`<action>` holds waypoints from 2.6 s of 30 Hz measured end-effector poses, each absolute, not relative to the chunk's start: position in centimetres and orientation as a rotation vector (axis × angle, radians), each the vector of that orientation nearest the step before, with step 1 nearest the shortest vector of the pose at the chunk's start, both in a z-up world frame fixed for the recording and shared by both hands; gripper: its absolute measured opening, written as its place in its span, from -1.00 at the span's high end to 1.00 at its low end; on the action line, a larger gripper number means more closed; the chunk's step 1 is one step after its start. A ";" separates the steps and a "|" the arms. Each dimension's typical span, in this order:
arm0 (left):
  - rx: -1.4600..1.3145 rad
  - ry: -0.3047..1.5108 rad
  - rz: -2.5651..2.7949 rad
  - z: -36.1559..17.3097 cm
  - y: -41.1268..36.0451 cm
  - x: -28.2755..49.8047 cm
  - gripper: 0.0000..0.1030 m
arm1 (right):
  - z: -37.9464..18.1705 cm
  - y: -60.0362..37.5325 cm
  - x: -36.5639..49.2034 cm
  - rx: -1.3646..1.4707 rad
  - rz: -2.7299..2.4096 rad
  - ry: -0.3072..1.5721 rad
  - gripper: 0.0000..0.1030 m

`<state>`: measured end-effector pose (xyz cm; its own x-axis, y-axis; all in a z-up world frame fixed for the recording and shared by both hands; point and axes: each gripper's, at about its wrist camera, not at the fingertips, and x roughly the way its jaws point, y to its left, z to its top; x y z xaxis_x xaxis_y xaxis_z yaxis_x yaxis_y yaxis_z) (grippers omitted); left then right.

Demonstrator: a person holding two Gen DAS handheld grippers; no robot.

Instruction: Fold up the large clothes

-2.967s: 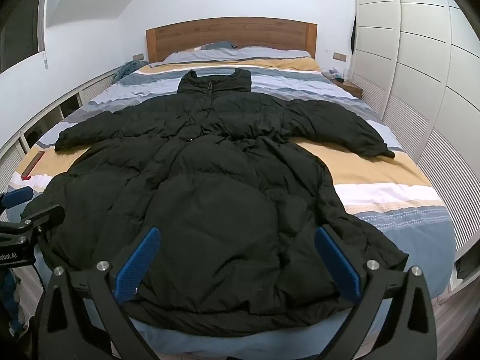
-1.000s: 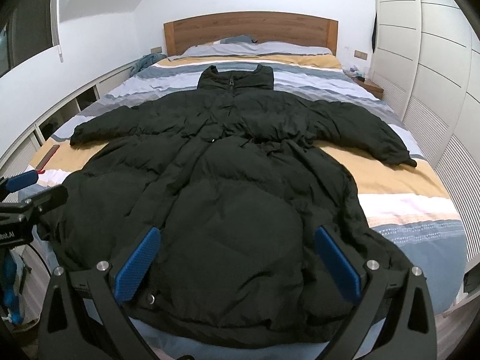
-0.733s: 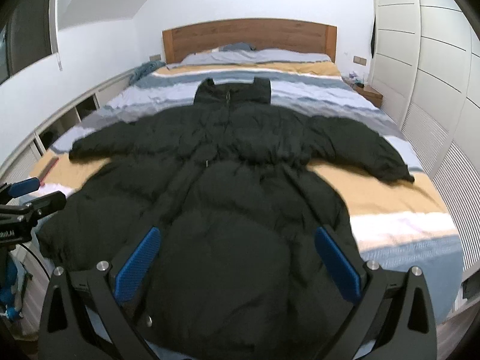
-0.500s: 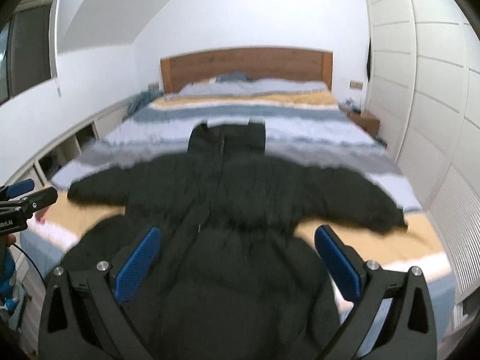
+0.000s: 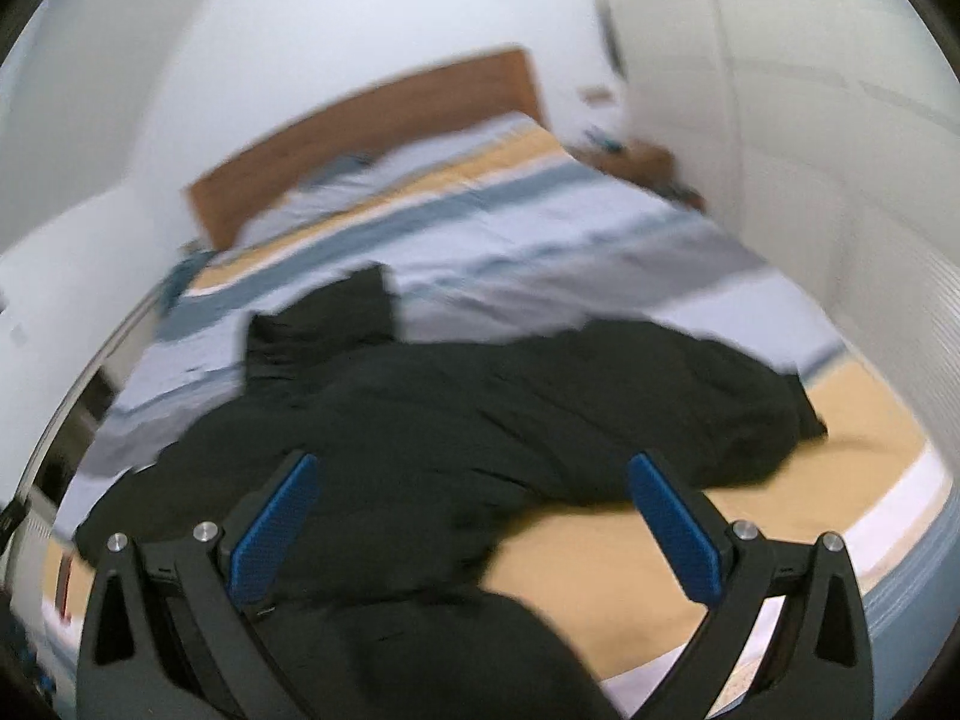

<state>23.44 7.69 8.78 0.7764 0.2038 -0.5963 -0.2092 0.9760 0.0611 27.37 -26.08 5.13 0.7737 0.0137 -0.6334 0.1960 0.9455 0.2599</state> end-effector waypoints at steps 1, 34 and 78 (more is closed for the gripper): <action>-0.004 0.665 0.215 7.9 7.5 24.3 -0.99 | 3.4 -27.7 28.1 0.360 -0.137 0.705 -1.00; 0.030 0.879 0.178 -2.5 8.0 29.4 -0.99 | -13.9 -47.1 31.8 1.173 -0.281 0.631 0.36; -0.137 0.783 0.242 2.3 15.1 21.0 -0.99 | 4.5 -18.0 35.8 0.427 0.356 0.631 0.85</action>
<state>21.02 15.06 2.33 0.6831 0.1647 -0.7116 -0.2662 0.9634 -0.0326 35.83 -17.99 4.55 0.7529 0.4422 -0.4874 -0.1887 0.8546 0.4838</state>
